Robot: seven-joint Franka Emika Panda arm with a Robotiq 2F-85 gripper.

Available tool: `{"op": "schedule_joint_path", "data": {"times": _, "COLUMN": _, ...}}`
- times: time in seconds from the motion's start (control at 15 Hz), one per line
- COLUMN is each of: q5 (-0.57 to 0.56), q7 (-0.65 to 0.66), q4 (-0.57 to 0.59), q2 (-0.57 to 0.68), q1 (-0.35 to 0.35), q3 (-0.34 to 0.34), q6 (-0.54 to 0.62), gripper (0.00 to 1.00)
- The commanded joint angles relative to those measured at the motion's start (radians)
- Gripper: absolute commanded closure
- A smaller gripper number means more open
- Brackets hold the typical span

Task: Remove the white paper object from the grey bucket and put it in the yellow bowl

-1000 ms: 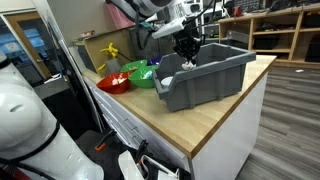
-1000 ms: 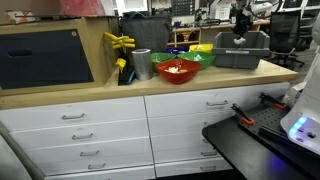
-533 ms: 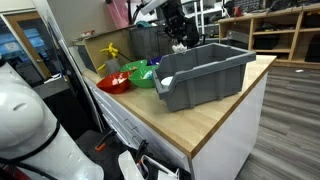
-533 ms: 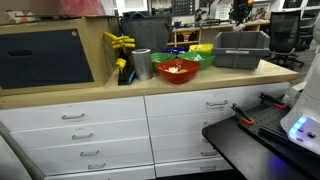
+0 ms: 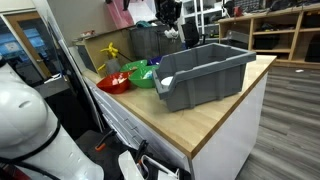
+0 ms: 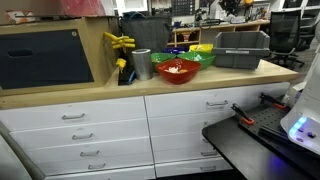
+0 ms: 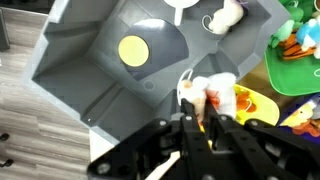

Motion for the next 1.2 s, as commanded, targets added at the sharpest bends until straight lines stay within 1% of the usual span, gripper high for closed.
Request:
{"op": "schedule_joint_path", "data": {"times": 0.0, "q5": 0.014, "q7": 0.04, "q4": 0.114, "q2": 0.071, "q1": 0.002, "q3": -0.001, "q6": -0.02, "gripper": 0.97}}
{"op": "schedule_joint_path", "data": {"times": 0.27, "q5": 0.011, "q7": 0.072, "q4": 0.191, "q2": 0.145, "q1": -0.008, "q3": -0.016, "q6": 0.001, "gripper": 0.97}}
{"op": "schedule_joint_path", "data": {"times": 0.47, "q5": 0.031, "q7": 0.096, "q4": 0.235, "q2": 0.208, "q1": -0.012, "q3": -0.026, "q6": 0.03, "gripper": 0.97}}
{"op": "schedule_joint_path", "data": {"times": 0.87, "q5": 0.141, "q7": 0.133, "q4": 0.304, "q2": 0.311, "q1": -0.007, "q3": -0.013, "q6": 0.124, "gripper": 0.97}}
{"op": "schedule_joint_path", "data": {"times": 1.13, "q5": 0.164, "q7": 0.147, "q4": 0.335, "q2": 0.373, "q1": -0.003, "q3": -0.012, "q6": 0.184, "gripper": 0.97}}
